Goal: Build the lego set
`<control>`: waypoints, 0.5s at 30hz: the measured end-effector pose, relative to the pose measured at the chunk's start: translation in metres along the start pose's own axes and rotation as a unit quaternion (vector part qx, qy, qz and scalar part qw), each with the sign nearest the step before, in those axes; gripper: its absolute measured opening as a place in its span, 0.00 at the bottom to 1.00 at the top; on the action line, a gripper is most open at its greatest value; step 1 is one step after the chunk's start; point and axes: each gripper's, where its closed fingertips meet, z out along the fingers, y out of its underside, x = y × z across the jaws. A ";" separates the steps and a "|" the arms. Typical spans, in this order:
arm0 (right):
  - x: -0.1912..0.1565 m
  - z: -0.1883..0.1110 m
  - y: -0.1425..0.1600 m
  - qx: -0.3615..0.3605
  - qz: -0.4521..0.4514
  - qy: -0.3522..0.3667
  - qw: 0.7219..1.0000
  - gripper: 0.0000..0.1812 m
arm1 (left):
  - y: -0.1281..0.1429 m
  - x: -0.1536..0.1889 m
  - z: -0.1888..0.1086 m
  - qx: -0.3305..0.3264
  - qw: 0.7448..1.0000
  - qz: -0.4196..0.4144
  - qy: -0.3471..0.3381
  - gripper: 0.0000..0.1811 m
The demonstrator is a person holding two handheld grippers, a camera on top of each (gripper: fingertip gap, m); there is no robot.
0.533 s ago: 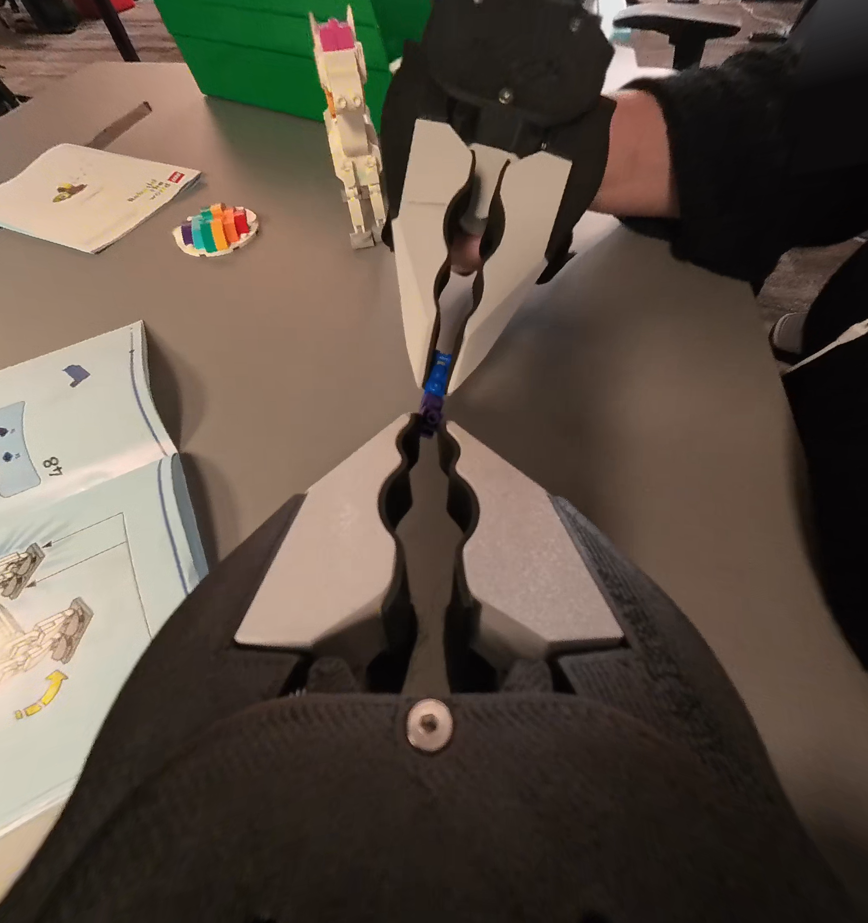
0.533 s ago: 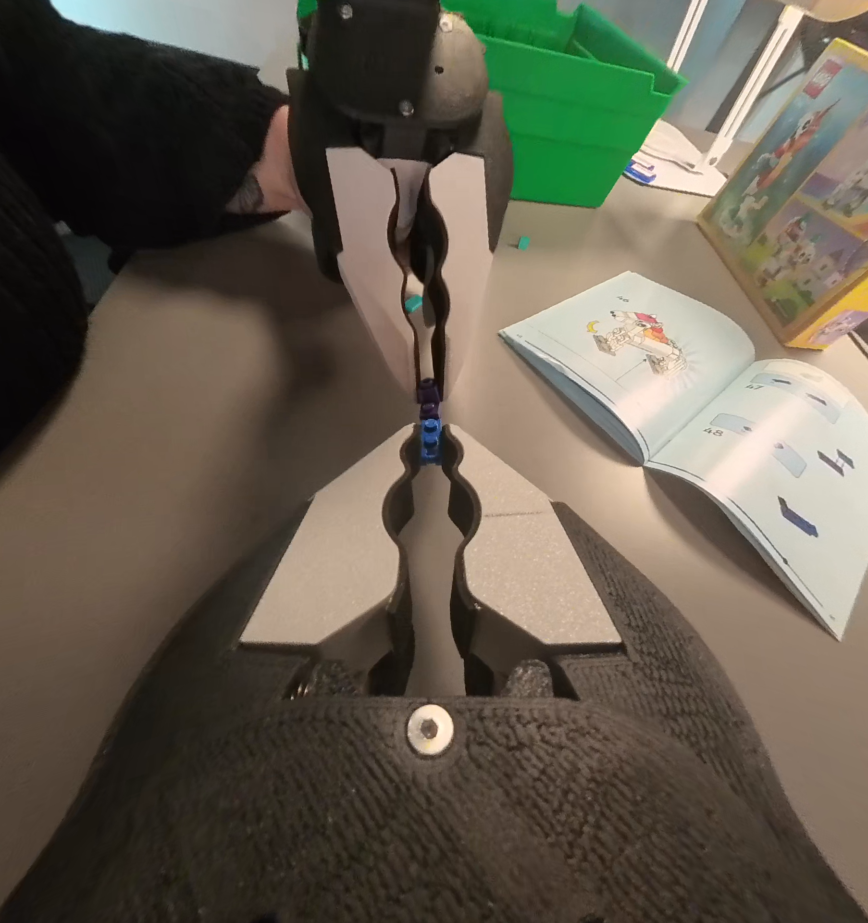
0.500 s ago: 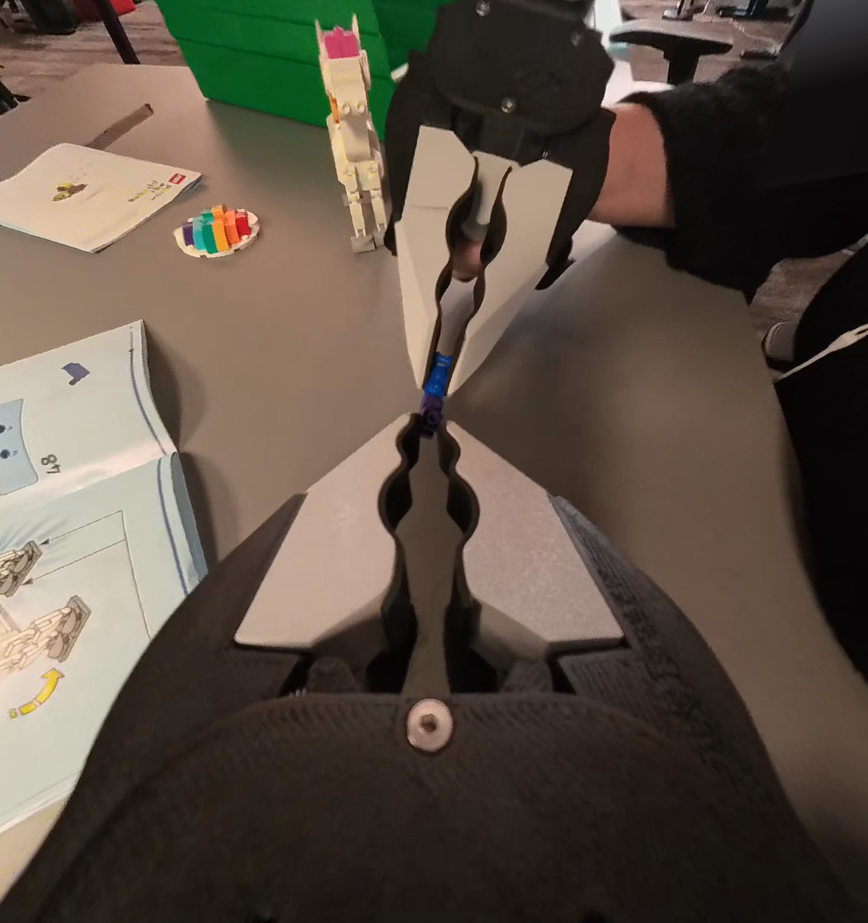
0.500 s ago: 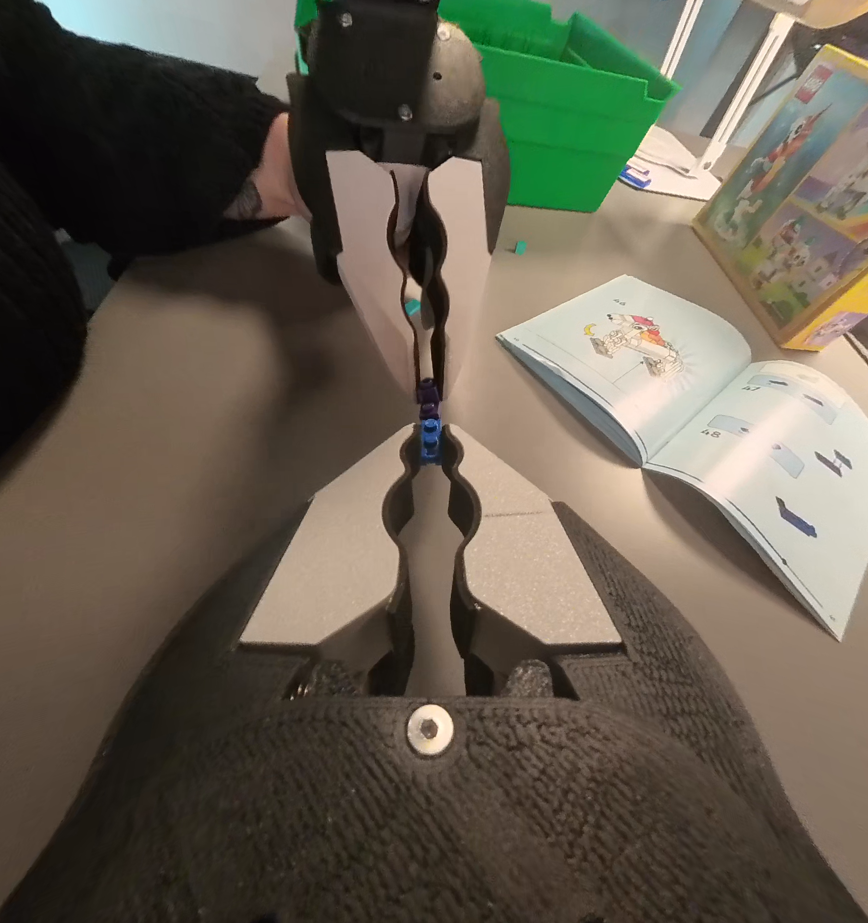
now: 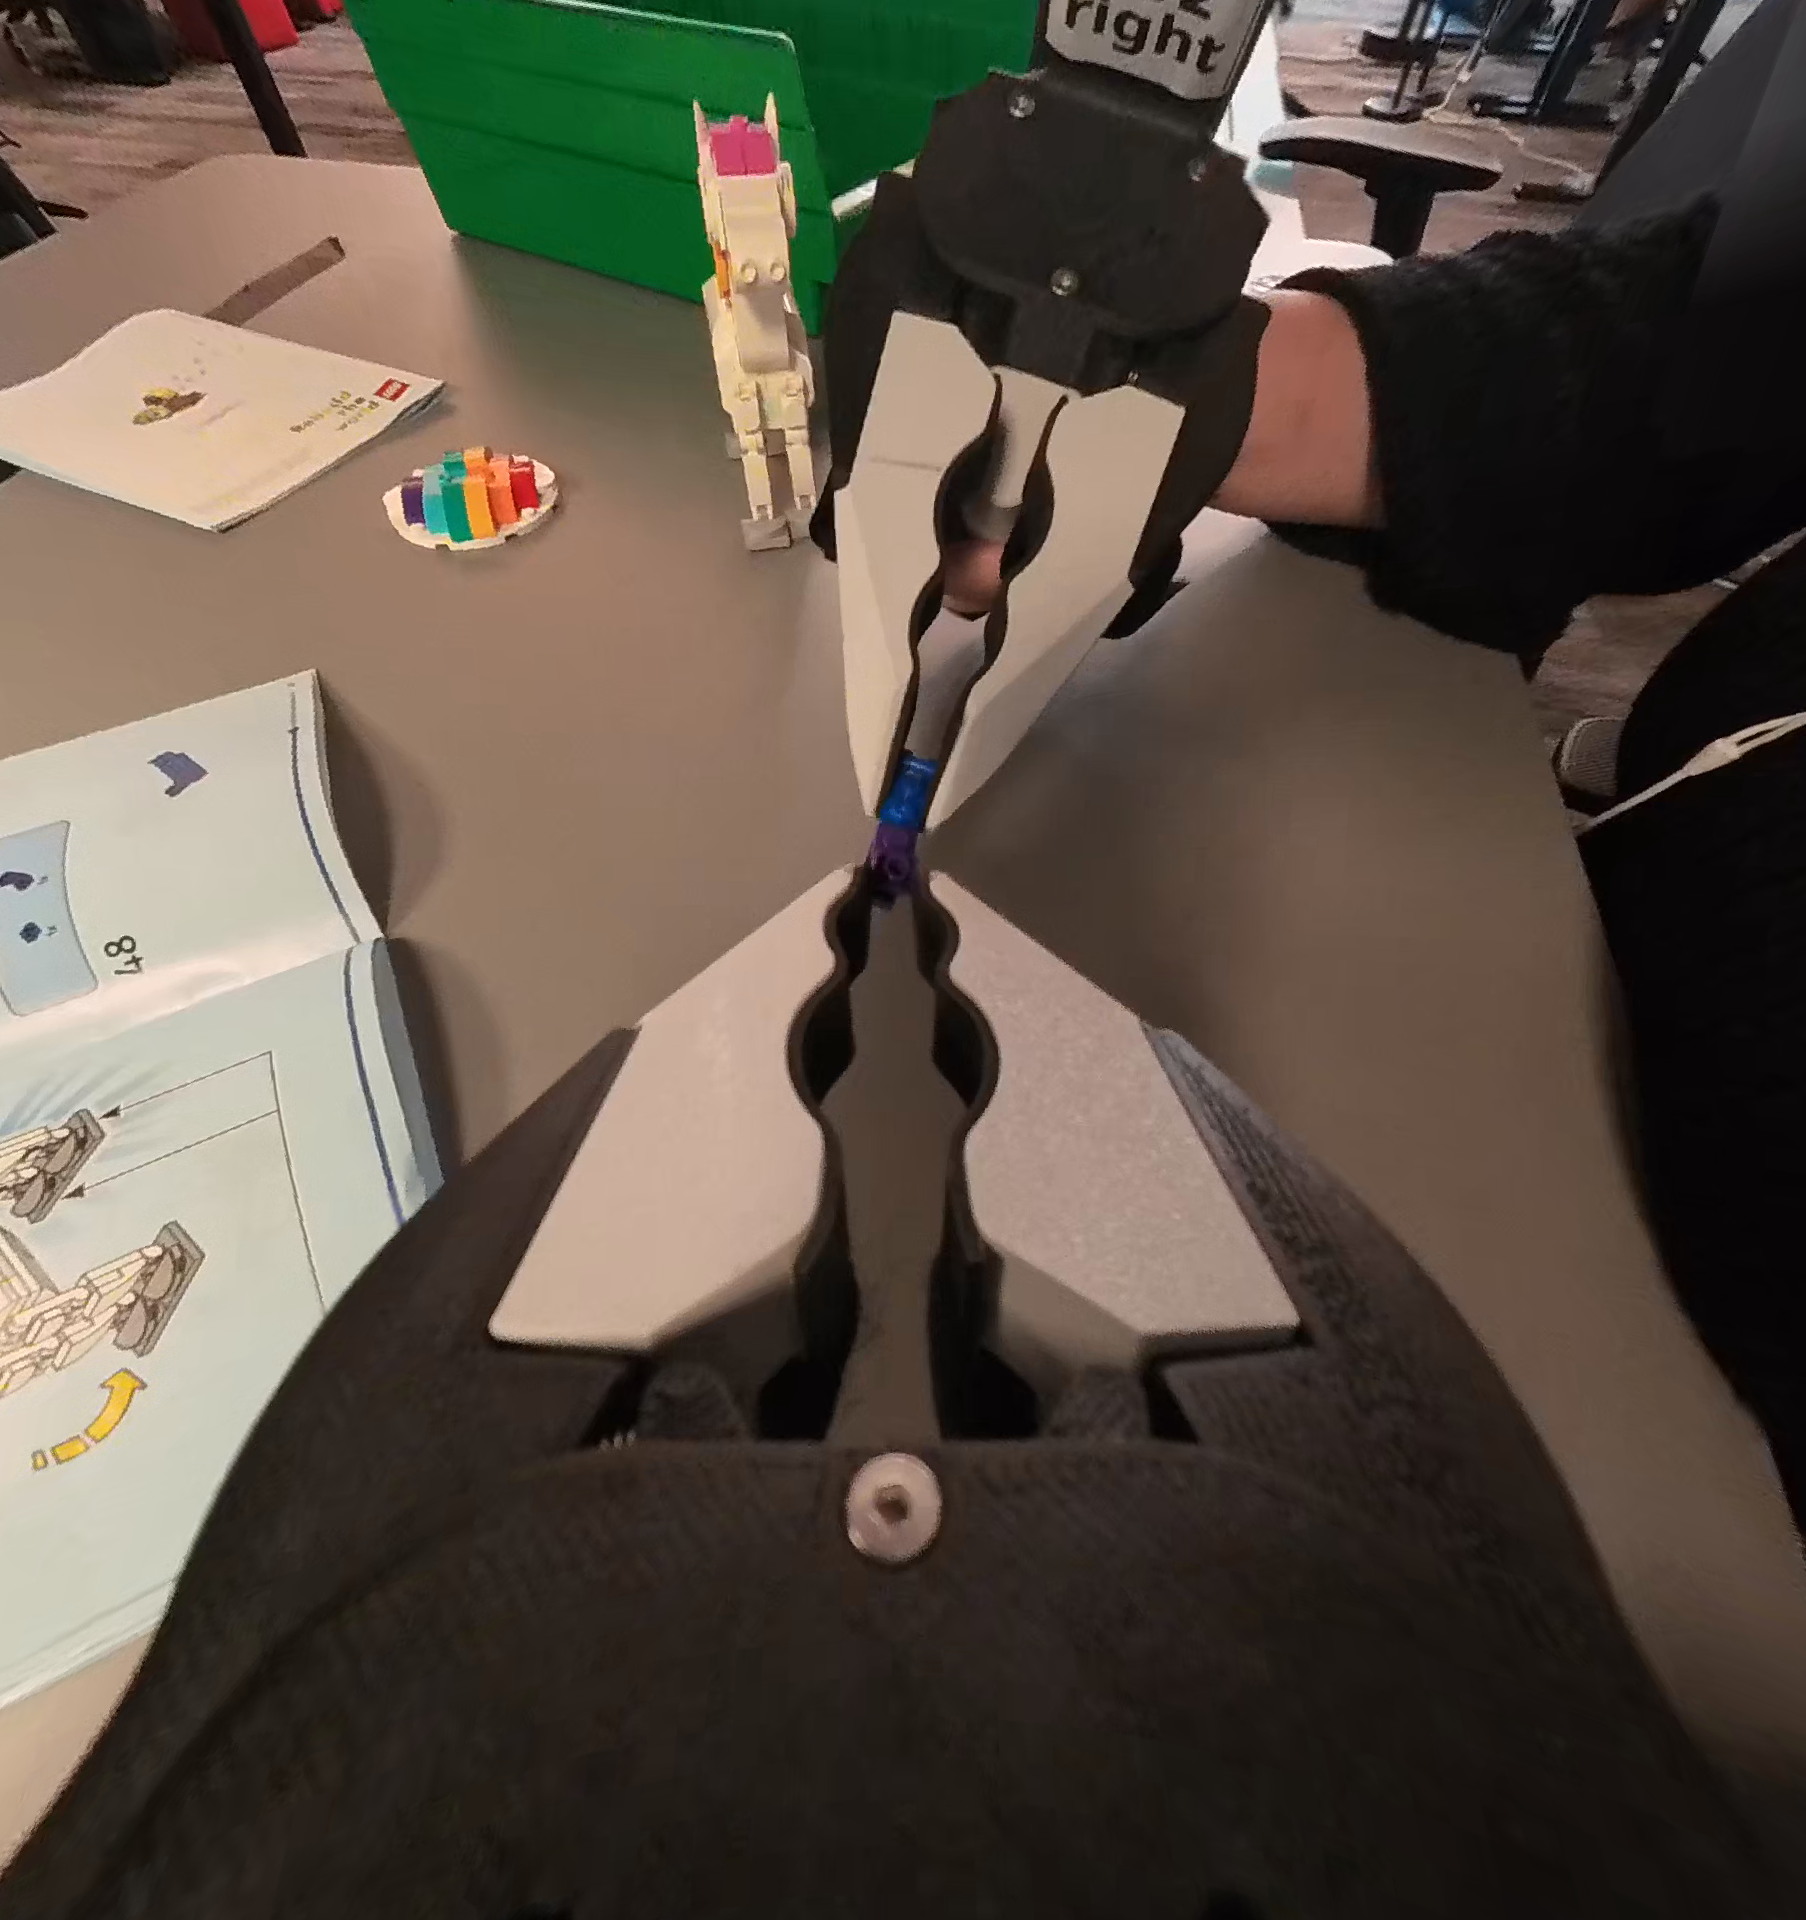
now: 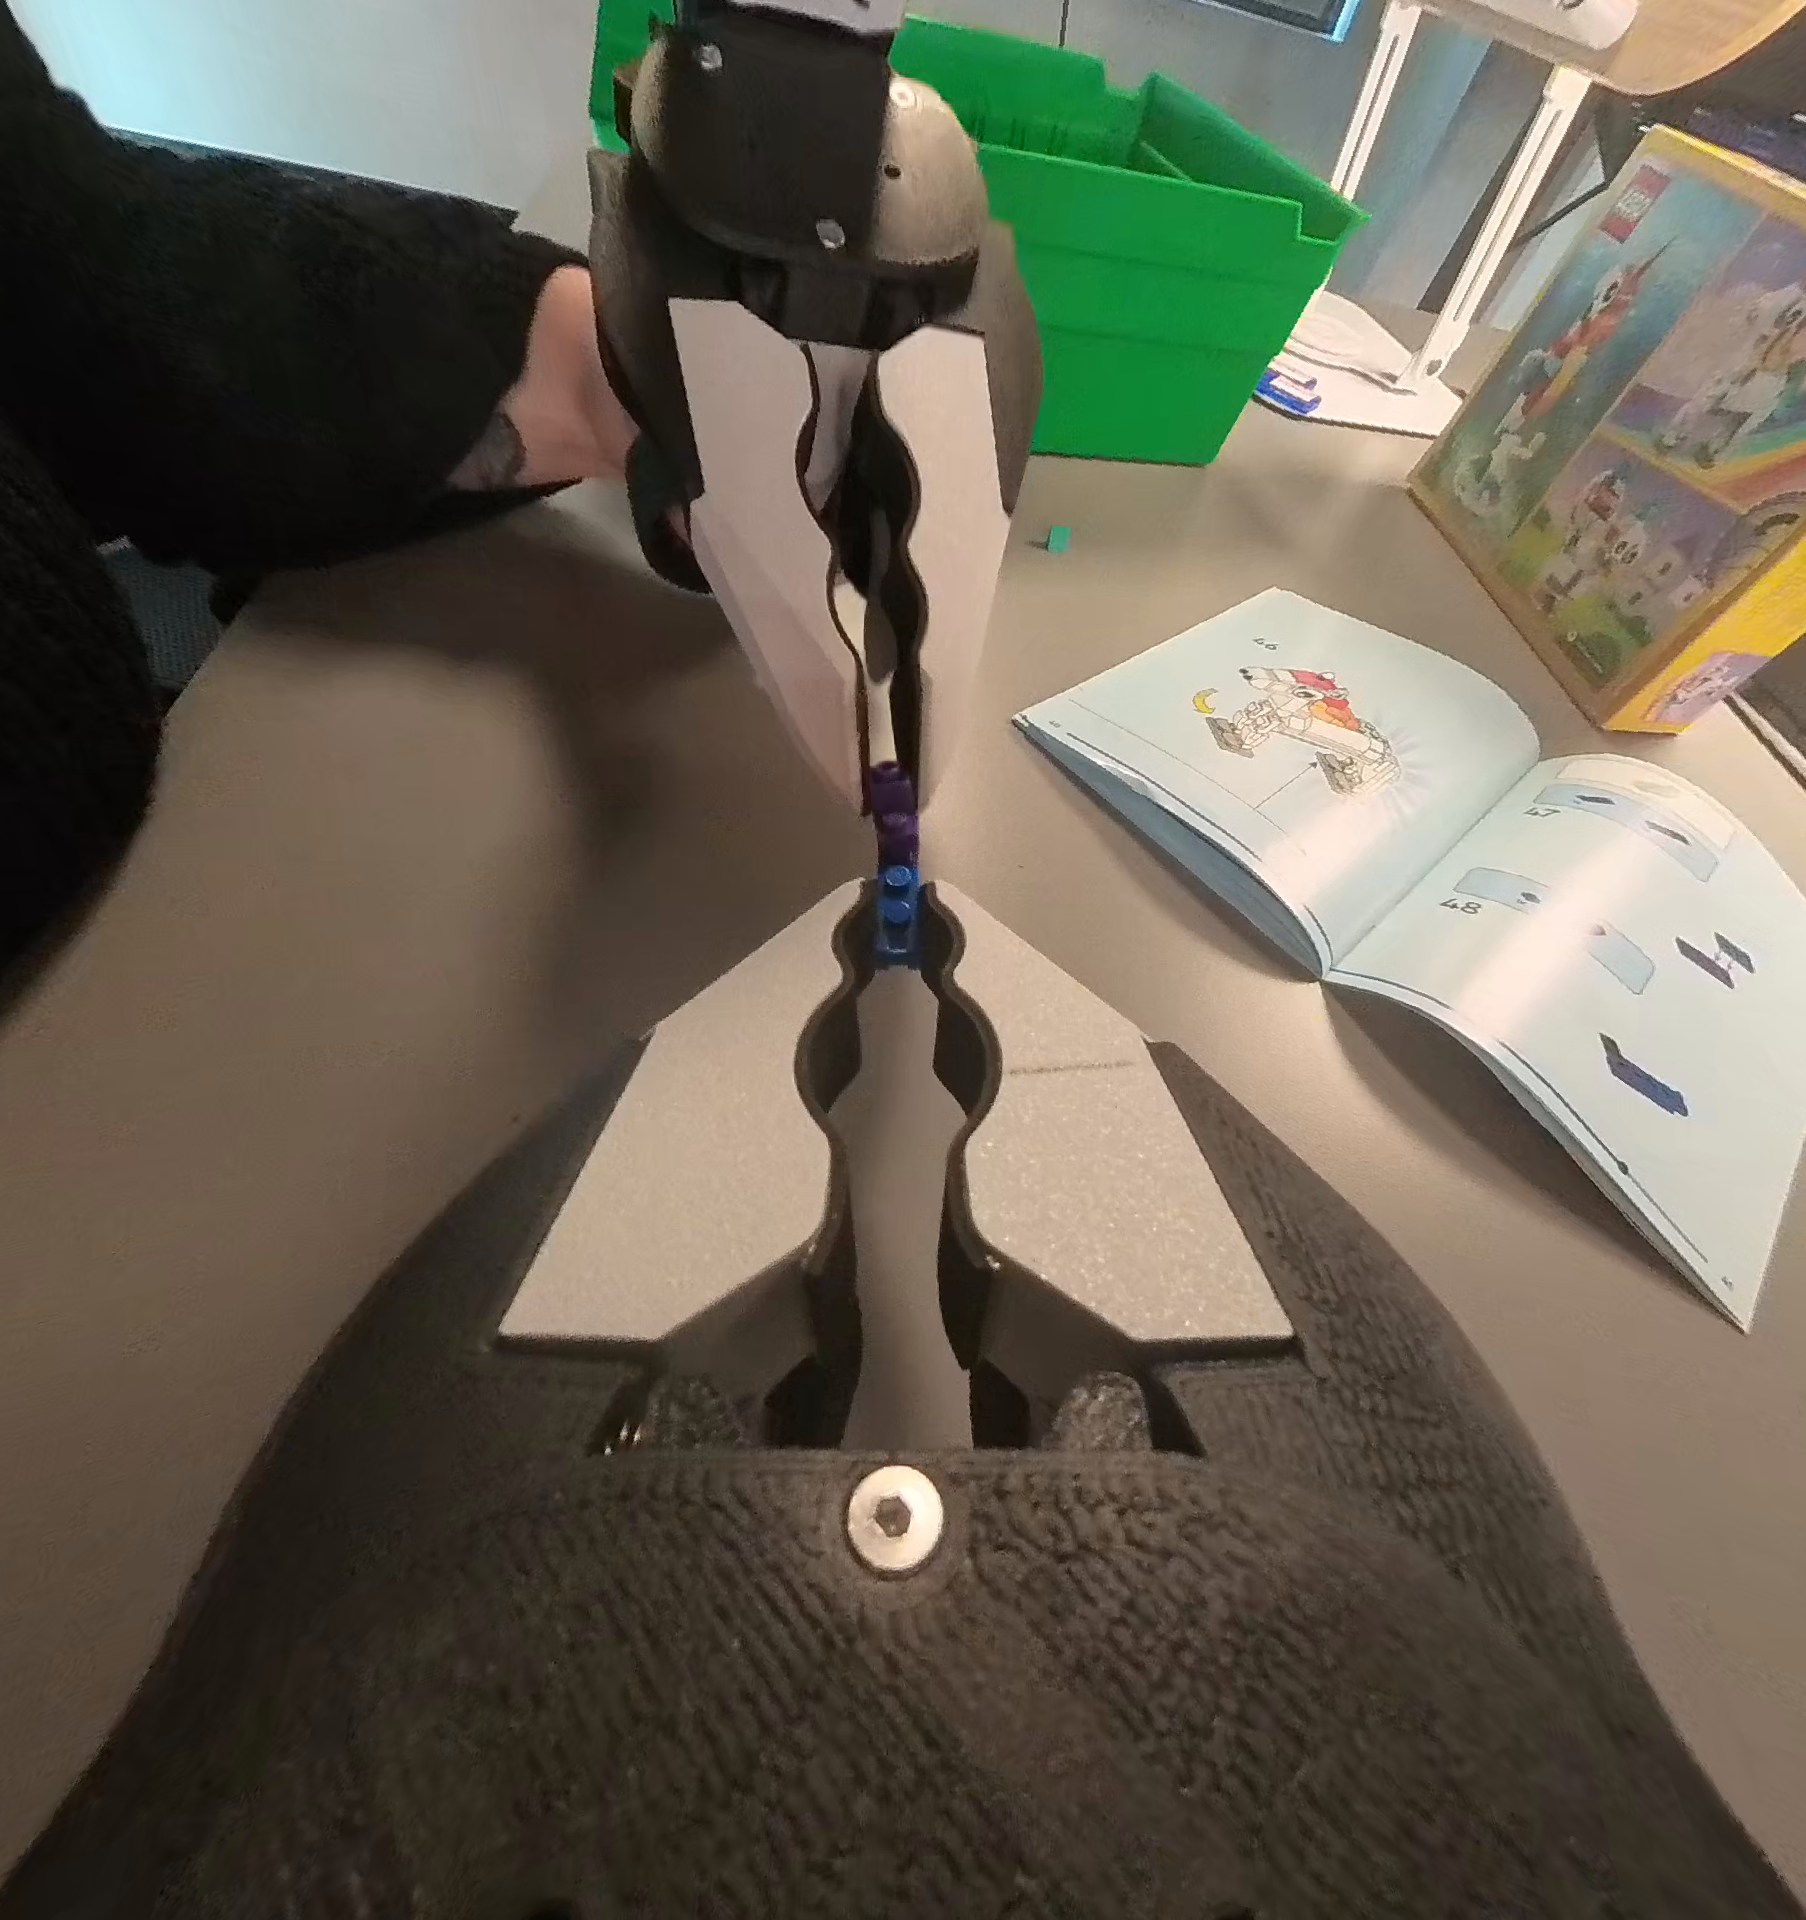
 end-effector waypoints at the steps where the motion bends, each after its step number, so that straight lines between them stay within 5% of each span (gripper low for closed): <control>1: 0.000 0.000 0.001 -0.002 -0.001 0.000 1.000 0.03 | 0.001 0.001 0.000 -0.004 1.000 0.004 0.001 0.04; 15: -0.008 0.005 0.006 -0.015 -0.025 -0.014 0.999 0.03 | 0.013 0.005 0.004 -0.040 0.999 0.028 0.010 0.04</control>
